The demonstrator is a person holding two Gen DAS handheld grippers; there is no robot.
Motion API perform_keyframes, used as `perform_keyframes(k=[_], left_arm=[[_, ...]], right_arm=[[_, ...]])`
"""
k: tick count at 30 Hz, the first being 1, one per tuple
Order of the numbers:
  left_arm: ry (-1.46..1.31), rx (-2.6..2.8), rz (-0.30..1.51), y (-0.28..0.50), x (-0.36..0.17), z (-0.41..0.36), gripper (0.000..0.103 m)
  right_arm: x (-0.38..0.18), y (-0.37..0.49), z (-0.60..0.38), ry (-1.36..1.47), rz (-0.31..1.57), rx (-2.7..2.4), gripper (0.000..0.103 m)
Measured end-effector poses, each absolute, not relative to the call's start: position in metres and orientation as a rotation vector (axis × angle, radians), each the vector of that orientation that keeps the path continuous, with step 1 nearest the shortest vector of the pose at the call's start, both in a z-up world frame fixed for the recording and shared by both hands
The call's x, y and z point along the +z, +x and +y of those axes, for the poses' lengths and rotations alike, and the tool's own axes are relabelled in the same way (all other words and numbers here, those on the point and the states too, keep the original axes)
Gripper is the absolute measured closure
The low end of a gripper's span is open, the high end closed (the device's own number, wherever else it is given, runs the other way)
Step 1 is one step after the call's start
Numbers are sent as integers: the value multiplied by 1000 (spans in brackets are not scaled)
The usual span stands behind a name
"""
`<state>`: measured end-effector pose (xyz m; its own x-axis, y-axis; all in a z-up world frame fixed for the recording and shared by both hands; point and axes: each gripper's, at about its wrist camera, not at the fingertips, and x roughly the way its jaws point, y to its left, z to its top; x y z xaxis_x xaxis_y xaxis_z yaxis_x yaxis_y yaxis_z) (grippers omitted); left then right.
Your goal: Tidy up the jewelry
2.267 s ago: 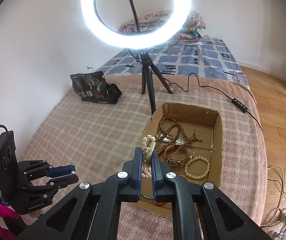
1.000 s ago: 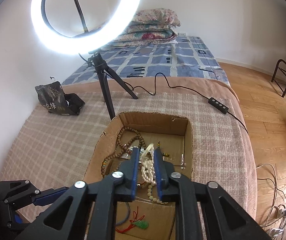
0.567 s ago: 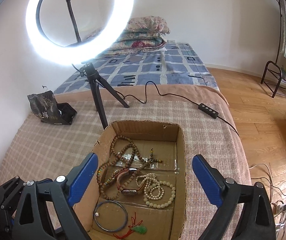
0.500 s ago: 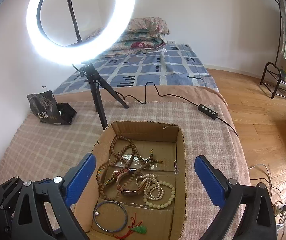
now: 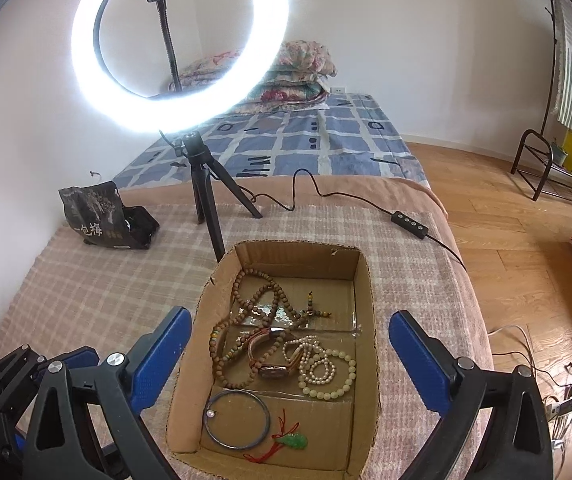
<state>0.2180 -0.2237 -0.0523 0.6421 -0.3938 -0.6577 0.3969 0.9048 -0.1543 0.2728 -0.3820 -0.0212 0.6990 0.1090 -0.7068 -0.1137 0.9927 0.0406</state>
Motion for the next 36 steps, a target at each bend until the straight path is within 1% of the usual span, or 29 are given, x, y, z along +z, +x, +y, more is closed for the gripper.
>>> perform_keyframes(k=[13,21,25,31,36], left_arm=[[1,-422,688,169,-13,-183,25],[25,-395,652,144,6,-157,25],[33,-377,622,134,13,-144,17],[55,-368,599,126,12,-133,14],[67,-357,577,123,7,-129,14]], right_arm=[[29,202,-363,8,698,68,0],[48,148,-354,-3,632,9,0],[45,126,-350,-27,619,-11,0],[34,107,-348,4,611,-14,0],[25,102,-352,6,589,-40,0]])
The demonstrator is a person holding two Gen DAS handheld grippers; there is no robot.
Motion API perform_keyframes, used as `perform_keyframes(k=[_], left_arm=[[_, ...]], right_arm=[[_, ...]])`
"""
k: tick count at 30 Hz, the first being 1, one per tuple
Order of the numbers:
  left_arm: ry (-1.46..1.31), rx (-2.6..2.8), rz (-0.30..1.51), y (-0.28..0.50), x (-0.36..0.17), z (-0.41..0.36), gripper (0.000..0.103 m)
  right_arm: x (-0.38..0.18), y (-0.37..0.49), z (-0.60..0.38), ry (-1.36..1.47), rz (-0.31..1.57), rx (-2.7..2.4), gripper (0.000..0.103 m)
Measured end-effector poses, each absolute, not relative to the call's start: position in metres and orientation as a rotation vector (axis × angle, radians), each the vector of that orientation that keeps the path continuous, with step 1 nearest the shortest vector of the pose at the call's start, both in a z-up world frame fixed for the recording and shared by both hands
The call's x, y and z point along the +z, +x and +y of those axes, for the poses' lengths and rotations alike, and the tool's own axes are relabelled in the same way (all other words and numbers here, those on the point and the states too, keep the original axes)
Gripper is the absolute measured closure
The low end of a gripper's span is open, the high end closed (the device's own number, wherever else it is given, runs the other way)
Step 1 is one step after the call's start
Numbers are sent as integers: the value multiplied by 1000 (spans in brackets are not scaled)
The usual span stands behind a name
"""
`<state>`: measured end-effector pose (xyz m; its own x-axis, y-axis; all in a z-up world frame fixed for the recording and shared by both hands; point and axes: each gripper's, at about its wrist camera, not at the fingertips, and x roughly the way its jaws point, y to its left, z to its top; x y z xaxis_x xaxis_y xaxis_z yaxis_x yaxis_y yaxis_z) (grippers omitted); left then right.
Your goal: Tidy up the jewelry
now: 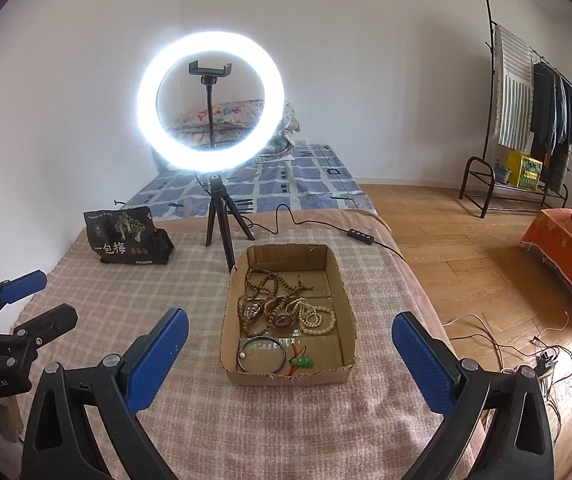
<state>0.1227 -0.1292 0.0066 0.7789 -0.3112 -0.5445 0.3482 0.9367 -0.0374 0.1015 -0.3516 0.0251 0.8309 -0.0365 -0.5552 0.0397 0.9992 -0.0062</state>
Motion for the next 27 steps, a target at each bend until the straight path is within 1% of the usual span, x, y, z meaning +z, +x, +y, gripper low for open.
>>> perform_keyframes(k=[10,18,21,27], left_arm=[[66,-376,583,123,-4,-130,14],[98,-388,571,115,3,-138,13],[93,-385,546,108,8,-137,0],[76,-368,521,102,19,-135,0]], right_arm=[[15,102,-362,66,571,-69,0],[11,104,-361,84,573,-73,0],[9,102,-358,69,578,-74,0],[11,99,-352,49,566,-74,0]])
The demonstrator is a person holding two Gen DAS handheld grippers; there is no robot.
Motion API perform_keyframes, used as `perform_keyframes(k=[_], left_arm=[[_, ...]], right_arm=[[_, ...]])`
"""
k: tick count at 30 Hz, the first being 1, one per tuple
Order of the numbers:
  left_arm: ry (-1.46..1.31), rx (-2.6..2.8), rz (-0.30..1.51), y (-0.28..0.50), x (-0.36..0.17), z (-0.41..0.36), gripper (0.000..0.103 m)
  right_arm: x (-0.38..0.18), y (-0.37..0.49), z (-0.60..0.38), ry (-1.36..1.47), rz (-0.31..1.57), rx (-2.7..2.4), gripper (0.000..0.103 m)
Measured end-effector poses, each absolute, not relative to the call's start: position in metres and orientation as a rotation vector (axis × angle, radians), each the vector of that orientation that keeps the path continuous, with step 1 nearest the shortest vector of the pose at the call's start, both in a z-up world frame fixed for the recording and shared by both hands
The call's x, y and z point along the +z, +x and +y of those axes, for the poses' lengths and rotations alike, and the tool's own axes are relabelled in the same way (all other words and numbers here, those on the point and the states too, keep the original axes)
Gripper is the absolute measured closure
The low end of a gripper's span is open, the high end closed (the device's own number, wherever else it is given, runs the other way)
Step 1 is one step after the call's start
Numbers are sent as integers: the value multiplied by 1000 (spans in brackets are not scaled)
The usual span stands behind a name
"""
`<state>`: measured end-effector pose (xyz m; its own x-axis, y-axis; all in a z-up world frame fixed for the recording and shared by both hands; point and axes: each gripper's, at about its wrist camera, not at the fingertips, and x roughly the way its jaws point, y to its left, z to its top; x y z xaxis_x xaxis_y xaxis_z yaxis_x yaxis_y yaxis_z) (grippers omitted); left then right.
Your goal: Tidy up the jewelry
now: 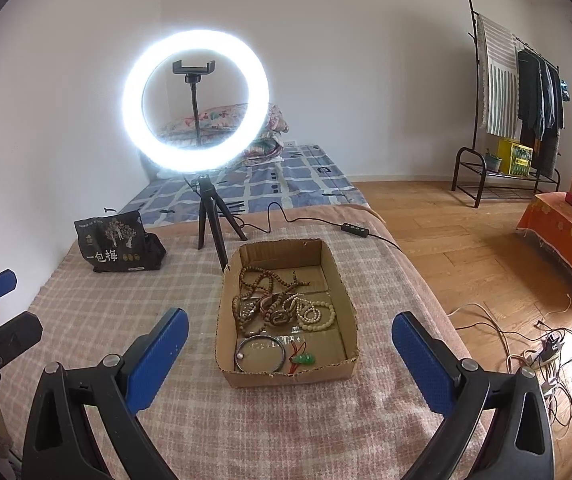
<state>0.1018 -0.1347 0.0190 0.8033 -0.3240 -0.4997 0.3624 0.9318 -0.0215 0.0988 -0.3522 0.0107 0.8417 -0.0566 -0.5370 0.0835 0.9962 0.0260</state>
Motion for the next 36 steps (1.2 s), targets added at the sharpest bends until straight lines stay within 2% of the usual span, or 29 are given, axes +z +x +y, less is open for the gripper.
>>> perform_keyframes(k=[36], left_arm=[[74,-359,540,103,16,-130,0]], right_arm=[[7,101,-353,63,579,-85,0]])
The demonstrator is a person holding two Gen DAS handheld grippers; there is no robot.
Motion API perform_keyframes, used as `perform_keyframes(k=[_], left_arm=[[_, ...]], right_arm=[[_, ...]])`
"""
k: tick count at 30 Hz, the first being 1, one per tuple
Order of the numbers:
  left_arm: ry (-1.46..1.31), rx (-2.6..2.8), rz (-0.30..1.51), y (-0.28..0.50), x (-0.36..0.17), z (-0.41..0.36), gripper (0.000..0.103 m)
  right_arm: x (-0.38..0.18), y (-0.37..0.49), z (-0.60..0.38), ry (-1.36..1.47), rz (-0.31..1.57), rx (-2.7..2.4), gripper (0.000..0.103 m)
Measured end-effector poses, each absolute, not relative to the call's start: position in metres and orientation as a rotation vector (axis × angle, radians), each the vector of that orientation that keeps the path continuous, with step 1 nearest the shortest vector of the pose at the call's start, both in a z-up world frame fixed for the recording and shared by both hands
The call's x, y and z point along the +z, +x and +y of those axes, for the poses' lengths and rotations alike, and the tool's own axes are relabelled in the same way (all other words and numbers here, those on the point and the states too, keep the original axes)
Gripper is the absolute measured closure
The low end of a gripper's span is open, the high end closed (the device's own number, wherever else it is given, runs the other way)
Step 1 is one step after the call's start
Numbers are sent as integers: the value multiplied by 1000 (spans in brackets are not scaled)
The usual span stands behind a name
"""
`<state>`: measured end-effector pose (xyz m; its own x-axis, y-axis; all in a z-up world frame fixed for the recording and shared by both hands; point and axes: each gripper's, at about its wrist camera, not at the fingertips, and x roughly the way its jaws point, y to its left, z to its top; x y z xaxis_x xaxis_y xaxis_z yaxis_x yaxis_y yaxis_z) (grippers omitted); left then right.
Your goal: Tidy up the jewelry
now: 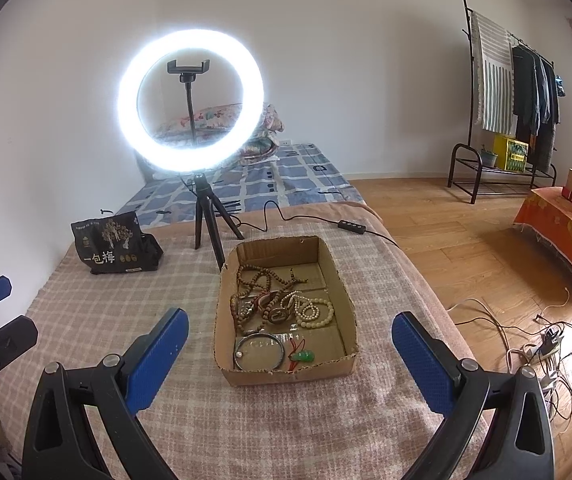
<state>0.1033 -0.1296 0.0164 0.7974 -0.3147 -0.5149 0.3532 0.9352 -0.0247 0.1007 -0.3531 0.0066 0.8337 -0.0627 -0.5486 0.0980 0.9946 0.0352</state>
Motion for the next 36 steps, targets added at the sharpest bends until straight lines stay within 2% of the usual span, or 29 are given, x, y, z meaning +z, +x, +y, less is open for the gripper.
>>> perform_keyframes(k=[36], left_arm=[[77,-354,539,103,13,-126,0]], right_arm=[[0,103,-349,74,611,-69,0]])
